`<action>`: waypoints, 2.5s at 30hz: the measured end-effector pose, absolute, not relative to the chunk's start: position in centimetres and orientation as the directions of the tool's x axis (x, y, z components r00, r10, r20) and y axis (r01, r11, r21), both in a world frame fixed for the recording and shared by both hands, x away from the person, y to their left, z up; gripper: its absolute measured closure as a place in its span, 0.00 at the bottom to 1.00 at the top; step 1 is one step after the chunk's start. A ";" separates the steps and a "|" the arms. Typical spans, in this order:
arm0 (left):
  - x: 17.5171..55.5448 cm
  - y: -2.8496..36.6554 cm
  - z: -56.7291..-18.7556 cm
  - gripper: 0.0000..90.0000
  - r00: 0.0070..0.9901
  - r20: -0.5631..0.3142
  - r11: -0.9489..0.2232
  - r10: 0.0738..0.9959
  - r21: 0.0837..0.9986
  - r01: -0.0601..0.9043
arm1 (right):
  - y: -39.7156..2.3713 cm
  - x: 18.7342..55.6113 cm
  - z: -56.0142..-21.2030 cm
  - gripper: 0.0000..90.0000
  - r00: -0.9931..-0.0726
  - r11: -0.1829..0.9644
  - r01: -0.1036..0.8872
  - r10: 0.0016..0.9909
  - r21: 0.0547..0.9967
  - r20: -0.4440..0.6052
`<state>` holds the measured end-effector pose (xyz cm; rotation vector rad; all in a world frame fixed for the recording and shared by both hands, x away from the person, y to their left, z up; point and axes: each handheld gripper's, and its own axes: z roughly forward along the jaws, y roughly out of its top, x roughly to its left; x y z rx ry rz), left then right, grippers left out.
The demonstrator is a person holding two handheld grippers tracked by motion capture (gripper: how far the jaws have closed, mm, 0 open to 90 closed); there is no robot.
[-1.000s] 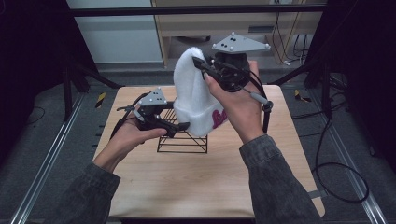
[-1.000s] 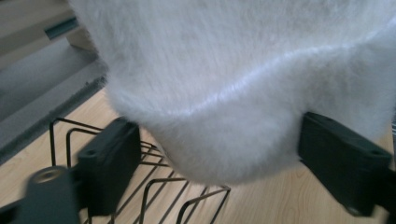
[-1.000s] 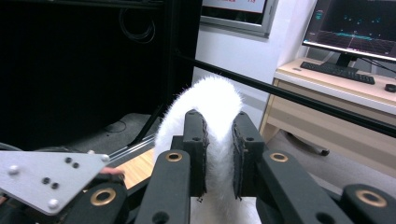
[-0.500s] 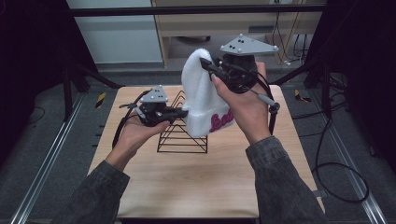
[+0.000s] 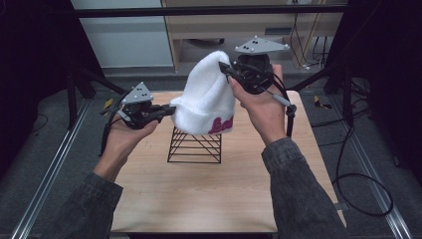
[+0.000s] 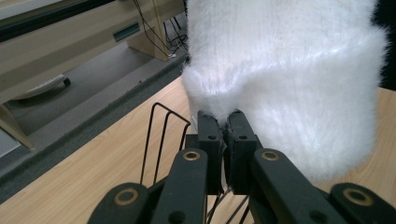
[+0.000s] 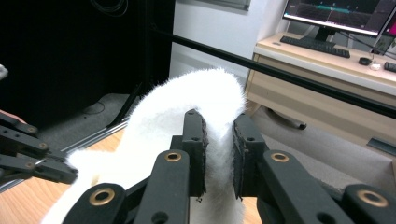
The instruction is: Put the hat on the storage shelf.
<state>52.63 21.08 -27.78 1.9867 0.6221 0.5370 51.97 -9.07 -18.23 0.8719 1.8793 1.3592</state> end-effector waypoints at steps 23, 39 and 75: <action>54.4 23.1 -29.9 0.96 0.736 0.118 -0.446 0.666 0.855 0.266 | -7.1 55.9 -21.3 0.87 -0.579 0.279 0.209 0.808 0.937 -0.111; 55.8 23.0 -31.0 0.96 0.715 0.125 -0.437 0.687 0.858 0.270 | -6.9 56.8 -22.2 0.87 -0.590 0.264 0.214 0.802 0.940 -0.092; 56.5 24.2 -34.2 0.96 0.681 0.122 -0.423 0.722 0.857 0.295 | -5.1 56.0 -23.8 0.86 -0.646 0.298 0.181 0.754 0.937 -0.115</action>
